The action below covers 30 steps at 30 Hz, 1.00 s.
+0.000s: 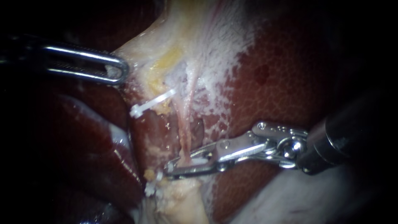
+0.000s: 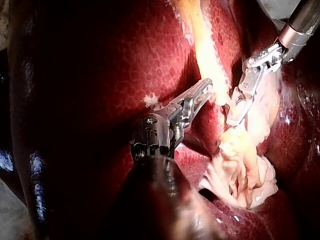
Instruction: Going back first clip right tube
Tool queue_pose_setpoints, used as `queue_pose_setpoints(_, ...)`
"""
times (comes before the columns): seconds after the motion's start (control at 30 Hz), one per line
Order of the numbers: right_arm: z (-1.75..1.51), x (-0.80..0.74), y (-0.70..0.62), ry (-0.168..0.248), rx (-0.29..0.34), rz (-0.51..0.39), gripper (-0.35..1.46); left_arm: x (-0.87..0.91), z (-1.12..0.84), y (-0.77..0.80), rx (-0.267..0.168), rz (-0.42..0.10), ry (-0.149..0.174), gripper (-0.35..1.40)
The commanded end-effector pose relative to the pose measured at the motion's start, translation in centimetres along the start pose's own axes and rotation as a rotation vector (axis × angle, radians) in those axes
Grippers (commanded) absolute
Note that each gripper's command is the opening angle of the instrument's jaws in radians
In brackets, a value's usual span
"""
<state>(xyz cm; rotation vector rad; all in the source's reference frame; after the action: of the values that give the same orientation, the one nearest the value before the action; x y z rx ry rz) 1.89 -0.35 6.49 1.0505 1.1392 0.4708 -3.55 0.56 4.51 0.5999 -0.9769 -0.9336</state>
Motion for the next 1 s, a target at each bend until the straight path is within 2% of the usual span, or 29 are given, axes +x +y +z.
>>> queue_pose_setpoints(0.03, 0.00, 0.00, 0.00, 0.000, 0.000, 0.000, -0.35, 0.00, 0.00, 0.00, 0.000, 0.000, 0.000, -0.35)
queue_pose_setpoints(0.5, 0.02, -0.03, -0.01, -0.002, 0.001, -0.003, -0.35, 0.01, 0.00, 0.00, -0.001, 0.000, 0.000, -0.35)
queue_pose_setpoints(0.53, 0.03, -0.04, -0.01, -0.002, 0.001, -0.003, -0.31, 0.01, 0.00, 0.00, -0.001, 0.001, 0.000, -0.35)
queue_pose_setpoints(0.67, 0.08, -0.06, 0.01, -0.006, -0.002, -0.041, 0.13, 0.01, 0.00, 0.00, -0.001, 0.001, 0.000, -0.35)
queue_pose_setpoints(0.77, 0.10, -0.06, 0.01, -0.010, -0.004, -0.100, 0.30, 0.01, 0.00, 0.00, -0.001, 0.001, 0.000, -0.35)
queue_pose_setpoints(0.87, 0.11, -0.06, -0.01, -0.014, -0.004, -0.135, 0.37, 0.01, 0.00, 0.00, -0.001, 0.001, 0.000, -0.35)
queue_pose_setpoints(1.0, 0.13, -0.03, -0.02, -0.022, -0.007, -0.240, 0.47, 0.01, -0.01, 0.00, -0.001, 0.001, 0.000, -0.35)
